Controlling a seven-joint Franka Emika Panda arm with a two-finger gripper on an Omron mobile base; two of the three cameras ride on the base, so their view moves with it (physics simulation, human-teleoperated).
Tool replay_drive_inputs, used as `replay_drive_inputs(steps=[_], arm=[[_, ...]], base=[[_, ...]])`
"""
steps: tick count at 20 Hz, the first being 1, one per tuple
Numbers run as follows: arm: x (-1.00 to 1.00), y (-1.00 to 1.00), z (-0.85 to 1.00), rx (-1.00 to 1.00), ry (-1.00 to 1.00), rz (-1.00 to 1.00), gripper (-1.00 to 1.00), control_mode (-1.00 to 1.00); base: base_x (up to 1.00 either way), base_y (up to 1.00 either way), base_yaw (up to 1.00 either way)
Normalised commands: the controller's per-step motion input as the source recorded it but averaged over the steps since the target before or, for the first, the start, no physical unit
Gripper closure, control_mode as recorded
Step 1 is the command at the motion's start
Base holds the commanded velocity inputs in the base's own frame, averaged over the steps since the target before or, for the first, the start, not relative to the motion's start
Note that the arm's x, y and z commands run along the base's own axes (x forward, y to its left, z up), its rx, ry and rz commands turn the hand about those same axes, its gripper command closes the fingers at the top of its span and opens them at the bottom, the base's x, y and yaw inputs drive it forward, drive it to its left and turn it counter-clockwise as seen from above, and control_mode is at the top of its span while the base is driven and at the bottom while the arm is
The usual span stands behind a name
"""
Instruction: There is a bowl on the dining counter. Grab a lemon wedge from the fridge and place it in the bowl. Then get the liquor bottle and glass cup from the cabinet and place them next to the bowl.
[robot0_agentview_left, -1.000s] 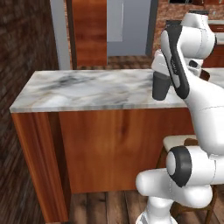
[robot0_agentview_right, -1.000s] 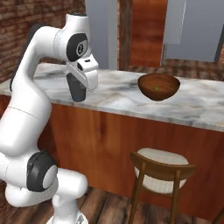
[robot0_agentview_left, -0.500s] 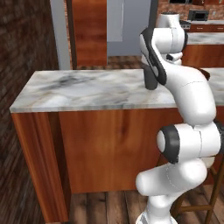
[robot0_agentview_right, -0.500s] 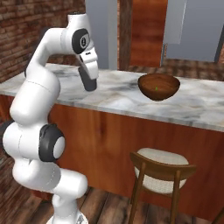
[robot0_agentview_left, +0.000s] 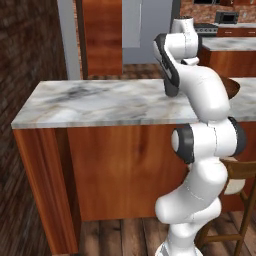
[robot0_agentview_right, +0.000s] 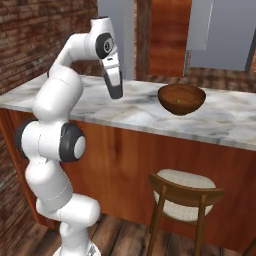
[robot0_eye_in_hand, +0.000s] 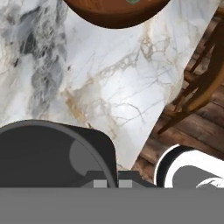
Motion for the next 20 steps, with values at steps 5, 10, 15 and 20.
replay_drive_inputs(steps=[5, 10, 15, 20], arm=[[0.7, -0.39, -0.18, 0.0, 0.0, -0.09, 1.0, -1.0], [0.52, -0.31, -0.18, 0.0, 0.0, -0.07, 1.0, -1.0], [0.46, -0.34, -0.2, 0.0, 0.0, -0.08, 1.0, -1.0], [0.34, -0.31, -0.18, 0.0, 0.0, -0.09, 1.0, -1.0]], base=[[0.0, 0.0, 0.0], [0.0, 0.0, 0.0], [0.0, 0.0, 0.0], [0.0, 0.0, 0.0]])
